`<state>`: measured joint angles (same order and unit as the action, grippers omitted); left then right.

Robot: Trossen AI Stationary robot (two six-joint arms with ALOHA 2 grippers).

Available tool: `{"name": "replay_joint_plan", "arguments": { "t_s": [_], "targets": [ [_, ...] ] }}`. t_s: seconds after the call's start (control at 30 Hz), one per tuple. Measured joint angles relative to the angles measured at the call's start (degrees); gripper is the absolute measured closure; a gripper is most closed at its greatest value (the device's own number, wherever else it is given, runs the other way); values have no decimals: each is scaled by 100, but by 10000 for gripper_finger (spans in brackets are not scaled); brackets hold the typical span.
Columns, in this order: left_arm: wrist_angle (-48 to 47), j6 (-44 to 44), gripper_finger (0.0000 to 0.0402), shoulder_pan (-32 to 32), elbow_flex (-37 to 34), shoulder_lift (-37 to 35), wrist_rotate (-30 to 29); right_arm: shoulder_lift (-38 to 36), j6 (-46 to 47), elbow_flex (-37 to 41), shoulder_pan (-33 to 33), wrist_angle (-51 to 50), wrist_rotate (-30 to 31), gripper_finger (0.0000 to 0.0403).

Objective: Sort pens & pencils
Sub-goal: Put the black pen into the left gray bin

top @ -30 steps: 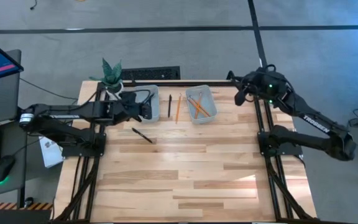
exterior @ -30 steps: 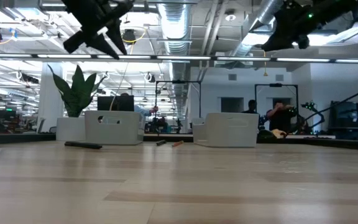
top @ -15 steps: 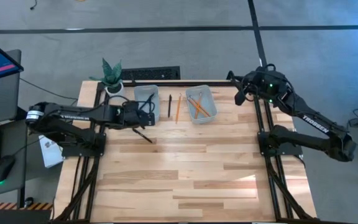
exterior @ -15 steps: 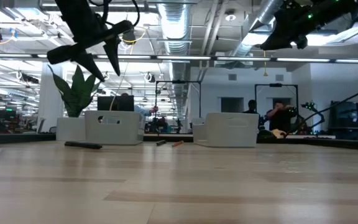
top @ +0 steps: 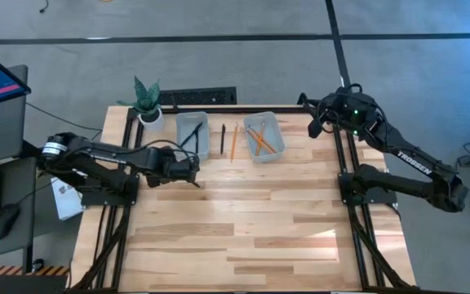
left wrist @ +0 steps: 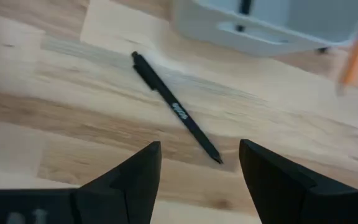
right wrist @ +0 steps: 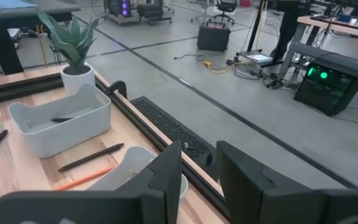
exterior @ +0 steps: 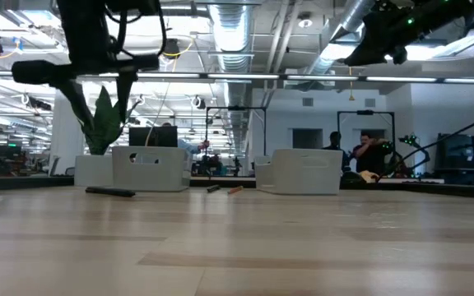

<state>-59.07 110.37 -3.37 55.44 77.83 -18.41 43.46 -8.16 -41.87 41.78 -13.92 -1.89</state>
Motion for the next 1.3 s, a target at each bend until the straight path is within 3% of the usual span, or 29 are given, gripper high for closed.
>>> {"name": "replay_joint_plan", "arguments": {
  "t_s": [0.3, 0.63, 0.77, 1.03, 1.3],
  "targets": [
    [318, 451, 193, 109, -2, 1054, 474, 0, -81, 0, 0, 32, -1, 281],
    [616, 1959, 193, 384, -4, 1521, 638, 0, -138, 0, 0, 31, -2, 281],
    [628, 1965, 193, 528, -4, 1512, 485, 0, -138, 0, 0, 29, -2, 281],
    [621, 1611, 193, 750, -10, 1512, 820, 0, -144, 0, 0, 30, -4, 281],
    [699, 1549, 193, 783, -24, 1512, 768, 0, -149, 0, 0, 38, -4, 281]
  ]
}}
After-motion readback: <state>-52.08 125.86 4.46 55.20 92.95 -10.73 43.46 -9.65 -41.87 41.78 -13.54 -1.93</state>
